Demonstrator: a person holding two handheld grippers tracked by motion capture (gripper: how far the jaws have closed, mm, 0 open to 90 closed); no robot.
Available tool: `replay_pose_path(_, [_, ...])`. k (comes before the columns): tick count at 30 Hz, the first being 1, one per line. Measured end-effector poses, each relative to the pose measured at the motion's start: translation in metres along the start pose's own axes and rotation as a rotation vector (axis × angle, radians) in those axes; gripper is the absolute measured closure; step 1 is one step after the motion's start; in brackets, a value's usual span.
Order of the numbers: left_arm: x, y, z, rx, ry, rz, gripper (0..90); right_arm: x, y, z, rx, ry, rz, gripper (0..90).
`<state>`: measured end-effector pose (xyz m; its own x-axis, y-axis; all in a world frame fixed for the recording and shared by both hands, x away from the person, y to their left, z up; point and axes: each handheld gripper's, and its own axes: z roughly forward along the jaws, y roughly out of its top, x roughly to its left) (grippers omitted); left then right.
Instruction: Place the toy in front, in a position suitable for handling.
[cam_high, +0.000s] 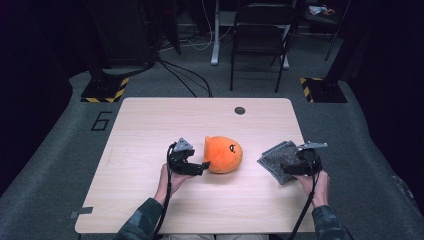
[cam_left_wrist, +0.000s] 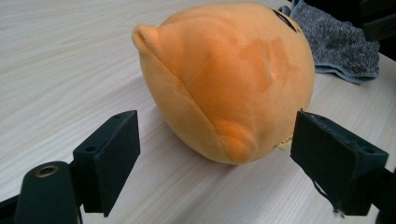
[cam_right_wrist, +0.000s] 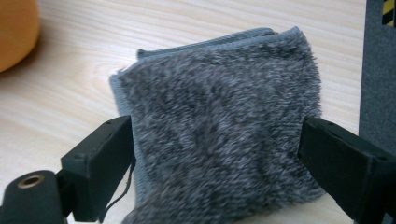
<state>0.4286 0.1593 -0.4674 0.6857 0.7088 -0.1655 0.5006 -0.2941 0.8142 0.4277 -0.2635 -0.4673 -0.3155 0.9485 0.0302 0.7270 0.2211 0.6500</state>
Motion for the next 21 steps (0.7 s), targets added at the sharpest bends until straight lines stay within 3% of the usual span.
replay_pose_path(7, [-0.003,-0.002,0.0,-0.004,-0.011,0.002,15.6,-0.004,0.005,0.021,0.035,-0.015,-0.001,7.5])
replay_pose_path(10, [-0.003,-0.002,0.0,0.004,-0.017,0.014,15.7,-0.003,0.007,0.031,0.065,-0.016,0.01,6.8])
replay_pose_path(11, [-0.002,-0.002,0.001,0.009,-0.016,0.02,15.7,-0.001,0.007,0.032,0.083,-0.017,0.034,6.9])
replay_pose_path(12, [-0.003,-0.003,0.001,0.004,-0.017,0.005,15.7,-0.003,0.007,0.036,0.085,-0.017,0.022,7.4])
replay_pose_path(16, [-0.002,-0.004,0.001,0.008,-0.016,0.023,15.8,-0.003,0.006,0.046,0.119,-0.02,0.018,12.8])
replay_pose_path(21, [-0.002,-0.003,-0.001,-0.001,-0.025,0.008,15.9,-0.004,0.004,0.05,0.127,-0.018,0.001,24.8])
